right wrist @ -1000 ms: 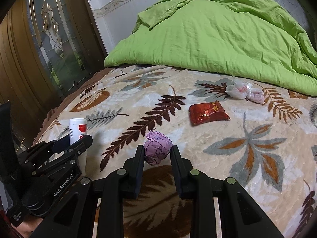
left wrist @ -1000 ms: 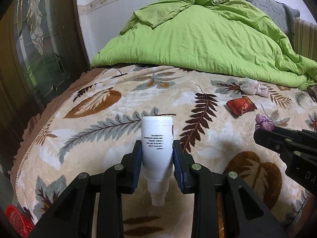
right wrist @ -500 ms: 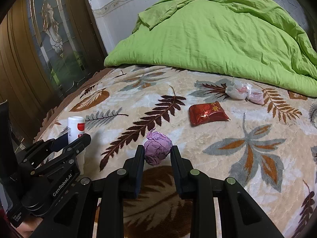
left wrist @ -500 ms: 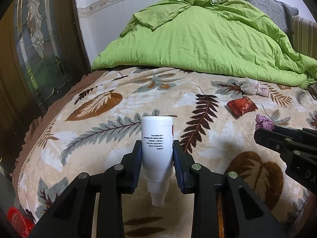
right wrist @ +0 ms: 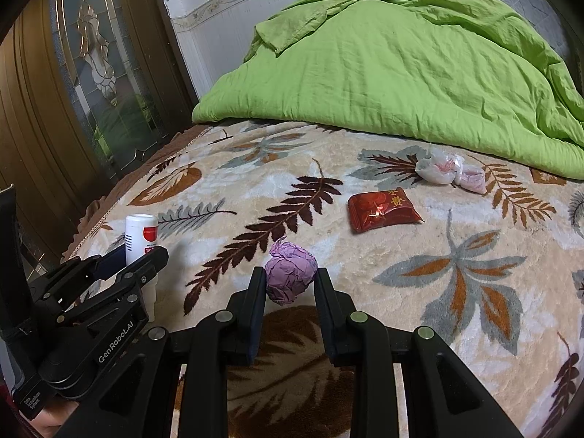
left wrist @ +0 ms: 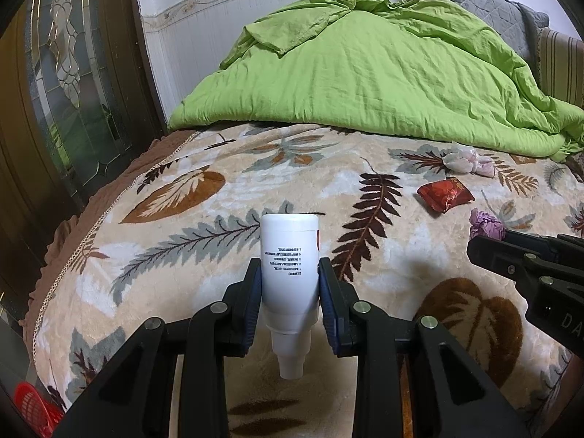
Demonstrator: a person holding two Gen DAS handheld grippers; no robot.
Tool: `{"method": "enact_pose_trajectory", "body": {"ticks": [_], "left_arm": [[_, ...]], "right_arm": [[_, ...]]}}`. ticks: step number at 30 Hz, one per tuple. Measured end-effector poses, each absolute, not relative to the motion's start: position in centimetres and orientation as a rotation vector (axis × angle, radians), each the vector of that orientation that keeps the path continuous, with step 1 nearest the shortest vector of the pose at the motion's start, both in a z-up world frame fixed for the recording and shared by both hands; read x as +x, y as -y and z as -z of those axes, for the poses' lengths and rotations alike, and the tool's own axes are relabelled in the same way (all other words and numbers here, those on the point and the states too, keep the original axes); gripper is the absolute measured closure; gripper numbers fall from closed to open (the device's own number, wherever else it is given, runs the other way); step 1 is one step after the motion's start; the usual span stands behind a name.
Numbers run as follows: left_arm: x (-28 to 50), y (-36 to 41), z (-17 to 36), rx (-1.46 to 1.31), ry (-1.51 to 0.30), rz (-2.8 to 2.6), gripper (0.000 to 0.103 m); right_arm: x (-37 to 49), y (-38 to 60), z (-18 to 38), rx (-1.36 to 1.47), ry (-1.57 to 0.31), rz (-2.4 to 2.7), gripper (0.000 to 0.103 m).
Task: Collect trash
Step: 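Lift the white bottle and pink ball off the bed with both tools, then carry the bottle and ball to the red basket and open both tools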
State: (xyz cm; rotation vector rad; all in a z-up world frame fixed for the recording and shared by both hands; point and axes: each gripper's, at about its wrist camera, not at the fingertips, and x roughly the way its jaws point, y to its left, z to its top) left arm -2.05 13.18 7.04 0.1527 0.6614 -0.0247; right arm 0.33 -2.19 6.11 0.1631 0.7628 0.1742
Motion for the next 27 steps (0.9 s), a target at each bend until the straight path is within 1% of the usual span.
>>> {"method": "enact_pose_trajectory", "body": {"ticks": [20, 24, 27], "left_arm": [[-2.6, -13.4, -7.3, 0.142, -0.652, 0.02, 0.074], [-2.9, -14.2, -7.9, 0.104, -0.655, 0.015, 0.074], [-3.5, -15.9, -9.4, 0.028, -0.657, 0.004, 0.074]], "right_arm": [[0.2, 1.9, -6.1, 0.157, -0.761, -0.176, 0.074], [0.1, 1.7, -6.1, 0.153, -0.761, -0.18, 0.074], [0.1, 1.5, -6.1, 0.157, -0.758, -0.176, 0.074]]}}
